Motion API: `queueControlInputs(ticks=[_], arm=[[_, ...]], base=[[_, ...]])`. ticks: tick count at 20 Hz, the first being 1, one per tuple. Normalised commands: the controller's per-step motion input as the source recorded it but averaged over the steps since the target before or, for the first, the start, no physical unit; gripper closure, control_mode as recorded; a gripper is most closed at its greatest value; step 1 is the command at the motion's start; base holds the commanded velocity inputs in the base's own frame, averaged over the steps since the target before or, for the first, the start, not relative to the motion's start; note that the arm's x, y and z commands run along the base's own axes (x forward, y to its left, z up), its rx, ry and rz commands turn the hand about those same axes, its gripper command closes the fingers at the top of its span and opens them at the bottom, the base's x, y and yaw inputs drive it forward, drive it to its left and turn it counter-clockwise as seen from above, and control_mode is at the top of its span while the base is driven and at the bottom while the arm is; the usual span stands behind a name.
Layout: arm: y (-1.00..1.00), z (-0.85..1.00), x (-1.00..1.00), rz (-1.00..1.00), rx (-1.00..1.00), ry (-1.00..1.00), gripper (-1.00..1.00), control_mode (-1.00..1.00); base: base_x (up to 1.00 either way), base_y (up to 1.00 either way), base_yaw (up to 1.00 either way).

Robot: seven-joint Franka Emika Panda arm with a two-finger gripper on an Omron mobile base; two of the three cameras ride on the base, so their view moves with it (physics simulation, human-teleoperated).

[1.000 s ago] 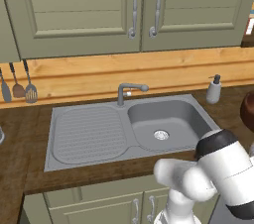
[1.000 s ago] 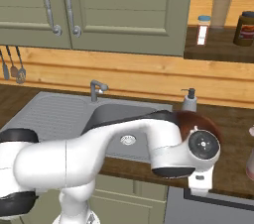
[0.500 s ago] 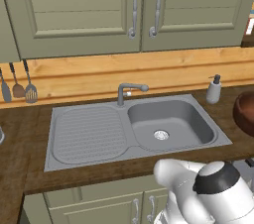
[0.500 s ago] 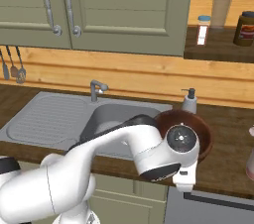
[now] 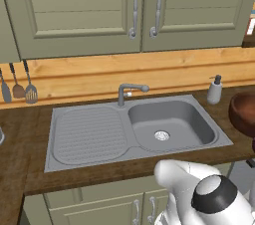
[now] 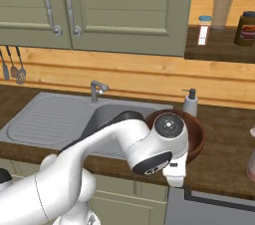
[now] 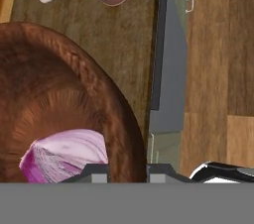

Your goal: Pick the onion from the sink and place it in the bowl. Then pick the bowl and place it in the microwave. Then close the microwave door and press the start button.

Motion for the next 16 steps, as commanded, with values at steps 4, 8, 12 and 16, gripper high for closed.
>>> queueControlInputs(ticks=[4,8,12,16], arm=[[0.09,0.0,0.0,0.02,-0.01,0.0,1.0,-1.0],[0.09,0.0,0.0,0.01,-0.02,0.0,1.0,-1.0],[0.0,0.0,0.0,0.0,0.0,0.0,1.0,1.0],[0.0,0.0,0.0,0.0,0.0,0.0,1.0,1.0]], base=[[0.0,0.0,0.0],[0.0,0.0,0.0],[-0.3,0.0,-0.28],[-0.44,0.0,-0.55]])
